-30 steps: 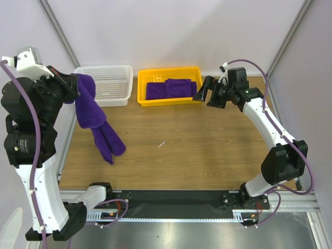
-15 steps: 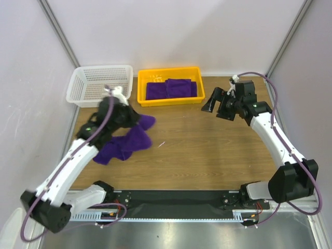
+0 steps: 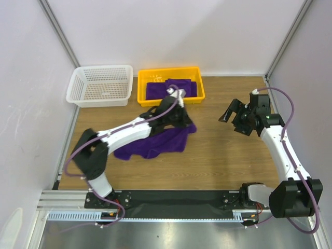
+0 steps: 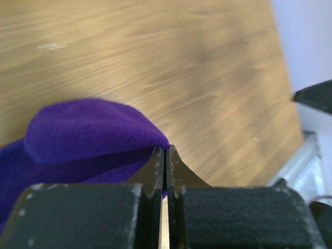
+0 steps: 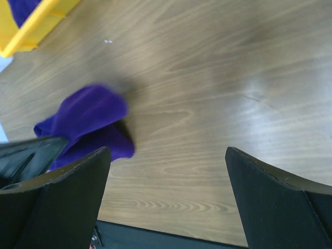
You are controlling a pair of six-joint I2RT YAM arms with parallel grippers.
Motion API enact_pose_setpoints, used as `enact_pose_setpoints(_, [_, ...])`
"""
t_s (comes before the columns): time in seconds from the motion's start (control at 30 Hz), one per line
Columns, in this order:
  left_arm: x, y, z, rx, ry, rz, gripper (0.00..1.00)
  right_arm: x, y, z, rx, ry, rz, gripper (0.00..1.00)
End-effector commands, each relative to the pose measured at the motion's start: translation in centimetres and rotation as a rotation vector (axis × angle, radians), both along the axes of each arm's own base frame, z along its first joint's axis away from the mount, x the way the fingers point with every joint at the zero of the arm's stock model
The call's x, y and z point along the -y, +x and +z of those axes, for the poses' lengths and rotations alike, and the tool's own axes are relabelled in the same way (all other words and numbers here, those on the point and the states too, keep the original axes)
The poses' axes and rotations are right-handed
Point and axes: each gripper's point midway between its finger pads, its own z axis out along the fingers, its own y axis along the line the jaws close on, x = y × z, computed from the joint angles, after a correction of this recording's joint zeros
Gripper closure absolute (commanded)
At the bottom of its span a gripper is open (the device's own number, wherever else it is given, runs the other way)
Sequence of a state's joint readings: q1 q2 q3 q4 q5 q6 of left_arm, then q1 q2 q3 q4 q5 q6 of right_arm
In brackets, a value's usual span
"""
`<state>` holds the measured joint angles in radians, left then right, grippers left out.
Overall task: Fold and stack the towels
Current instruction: Move the towel to the center of the board
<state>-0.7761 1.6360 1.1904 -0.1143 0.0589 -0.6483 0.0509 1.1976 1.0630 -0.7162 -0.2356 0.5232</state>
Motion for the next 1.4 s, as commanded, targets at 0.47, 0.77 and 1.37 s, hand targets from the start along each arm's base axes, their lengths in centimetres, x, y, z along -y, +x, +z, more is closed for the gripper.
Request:
enact_pose_setpoints(0.47, [2.0, 3.0, 1.1, 0.081, 0.170, 0.034, 0.01, 1.9, -0.6, -1.4, -0.028, -0.056, -0.093, 0.00])
enact_pose_setpoints(0.77, [-16.9, -0.5, -5.7, -0.234, 0.338, 0.502, 0.00, 0.9, -0.2, -4.2, -0.099, -0.004, -0.089, 0.02])
enact_pose_setpoints(1.37, [-18.7, -6.5, -11.5, -0.358, -0.012, 0.710, 0.21, -0.4, 2.2, -7.7, -0.174, 0.039, -0.026, 0.11])
